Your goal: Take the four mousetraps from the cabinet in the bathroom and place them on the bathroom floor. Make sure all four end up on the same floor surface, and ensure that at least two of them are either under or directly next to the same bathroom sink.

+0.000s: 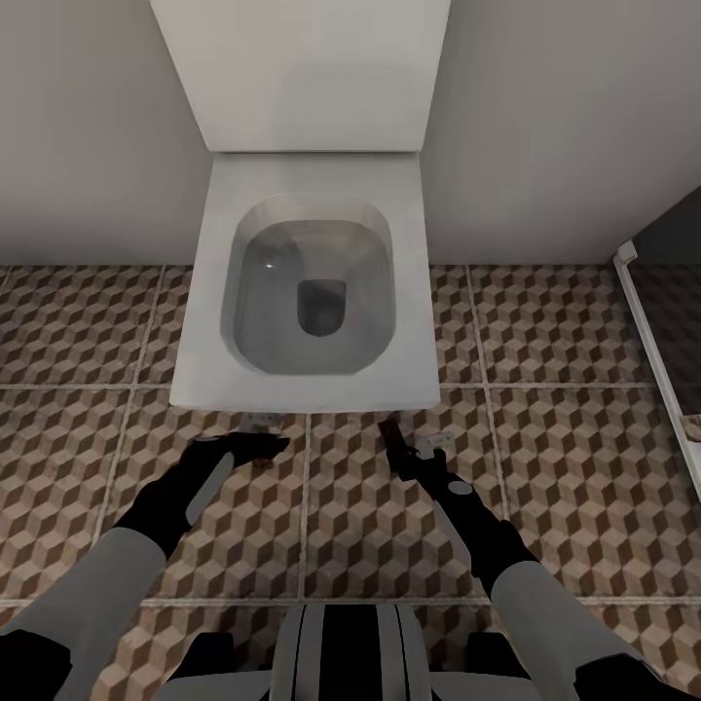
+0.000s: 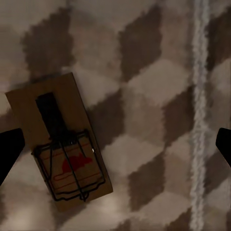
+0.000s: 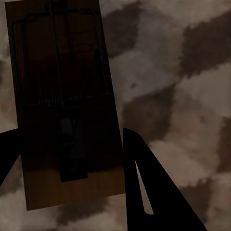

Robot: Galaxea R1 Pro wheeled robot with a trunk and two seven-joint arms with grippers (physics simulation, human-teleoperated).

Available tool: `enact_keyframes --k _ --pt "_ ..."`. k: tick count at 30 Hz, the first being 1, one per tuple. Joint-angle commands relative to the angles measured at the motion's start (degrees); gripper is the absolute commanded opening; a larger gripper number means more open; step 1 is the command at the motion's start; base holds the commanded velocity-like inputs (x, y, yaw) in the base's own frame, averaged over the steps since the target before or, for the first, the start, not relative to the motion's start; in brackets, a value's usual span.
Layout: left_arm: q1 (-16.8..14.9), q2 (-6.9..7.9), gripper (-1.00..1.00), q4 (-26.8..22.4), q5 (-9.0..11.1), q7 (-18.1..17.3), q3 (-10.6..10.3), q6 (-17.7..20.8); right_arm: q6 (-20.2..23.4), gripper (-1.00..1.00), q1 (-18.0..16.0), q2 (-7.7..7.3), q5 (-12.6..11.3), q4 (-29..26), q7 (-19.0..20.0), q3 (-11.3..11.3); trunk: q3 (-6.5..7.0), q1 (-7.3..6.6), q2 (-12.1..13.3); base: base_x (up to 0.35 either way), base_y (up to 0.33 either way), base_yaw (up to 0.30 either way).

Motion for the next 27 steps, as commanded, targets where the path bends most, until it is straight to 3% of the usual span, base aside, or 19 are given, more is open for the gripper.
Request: enact_keyframes --k 1,12,27 --pt "-0.02 0.12 1.00 0.09 0.05 -0.01 -0.12 0.17 0.33 -1.00 0.00 -0.01 -0.35 -0.10 0.17 0.01 -0.03 -0.01 -0.01 0.000 0.000 0.000" --pt "-0.02 1.92 1.00 0.30 0.05 0.03 -0.12 0.11 0.33 -1.00 0.00 -0.01 -0.35 -0.10 0.17 0.01 -0.03 -0.01 -0.01 0.000 0.000 0.000" --pt "-0.02 2.13 1.00 0.31 0.07 0.03 -0.12 0.11 0.33 -1.00 0.00 -0.07 -0.35 -0.12 0.17 0.01 -0.03 -0.01 -0.01 0.000 0.000 0.000"
